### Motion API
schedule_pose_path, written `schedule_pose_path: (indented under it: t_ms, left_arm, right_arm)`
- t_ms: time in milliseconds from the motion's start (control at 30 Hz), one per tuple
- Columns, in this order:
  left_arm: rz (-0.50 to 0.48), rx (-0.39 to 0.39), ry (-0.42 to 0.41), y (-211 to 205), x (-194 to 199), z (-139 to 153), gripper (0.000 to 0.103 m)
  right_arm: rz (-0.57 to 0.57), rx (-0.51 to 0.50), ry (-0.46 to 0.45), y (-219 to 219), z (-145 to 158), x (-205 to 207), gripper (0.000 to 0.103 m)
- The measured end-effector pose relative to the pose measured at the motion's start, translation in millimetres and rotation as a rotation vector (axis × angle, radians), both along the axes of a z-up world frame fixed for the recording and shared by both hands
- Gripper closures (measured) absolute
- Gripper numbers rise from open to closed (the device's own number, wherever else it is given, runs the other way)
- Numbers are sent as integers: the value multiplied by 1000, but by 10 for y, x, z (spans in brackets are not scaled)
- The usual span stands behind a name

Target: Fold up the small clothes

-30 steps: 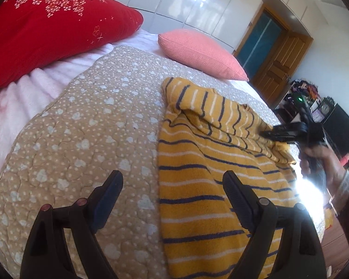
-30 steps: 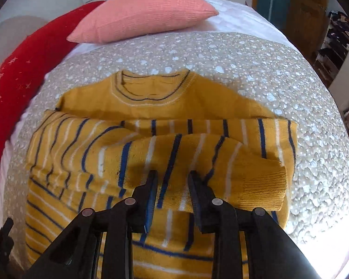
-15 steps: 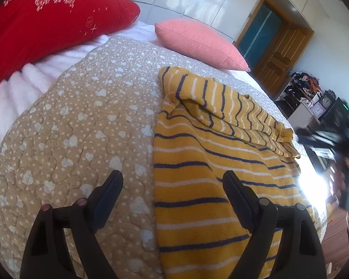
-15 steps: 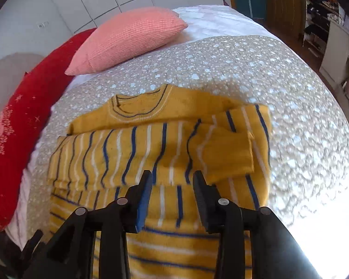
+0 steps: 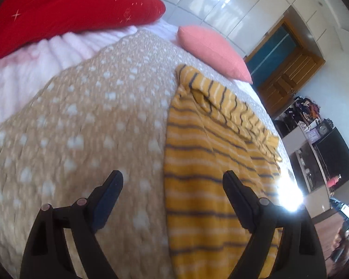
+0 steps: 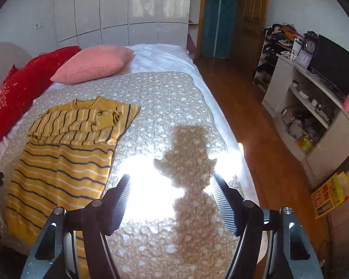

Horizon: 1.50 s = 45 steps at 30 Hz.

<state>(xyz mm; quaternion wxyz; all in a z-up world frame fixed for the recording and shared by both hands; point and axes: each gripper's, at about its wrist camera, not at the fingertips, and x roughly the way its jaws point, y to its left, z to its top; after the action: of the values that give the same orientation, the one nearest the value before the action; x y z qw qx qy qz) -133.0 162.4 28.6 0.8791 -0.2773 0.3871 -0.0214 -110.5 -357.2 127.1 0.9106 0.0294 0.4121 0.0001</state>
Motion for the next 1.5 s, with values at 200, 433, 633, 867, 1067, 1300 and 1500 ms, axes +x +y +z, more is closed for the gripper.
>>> schedule_pose_path:
  t_ms: [200,433,633,867,1067,1300,1500]
  left_arm:
    - [-71,29,80,-263,-208,-63,16]
    - [-188,51,116,-686,-203,-120,17]
    - [-165,22,93,-713,-348,-117,49]
    - [-188,-73,70,-683,-364,-173,23]
    - [-111,116,152,-890,-284,-144,92]
    - [-78,63,133,-656,-620,141,91]
    - [-103,36,100,-704,-1101,279,91]
  right_arm:
    - [128,343,104,320,-979,-203,33]
    - [166,622,93,732,-1475,-341,34]
    - [272,743,128,1084,-1556,-315,34]
    - [246,793,124,1127,-1650,-511,34]
    - [177,625,112,1293,-1659,-683,73]
    - [254,752,126,1042,-1444,-718,93]
    - [286,823,131,879,-1347,-1111,94]
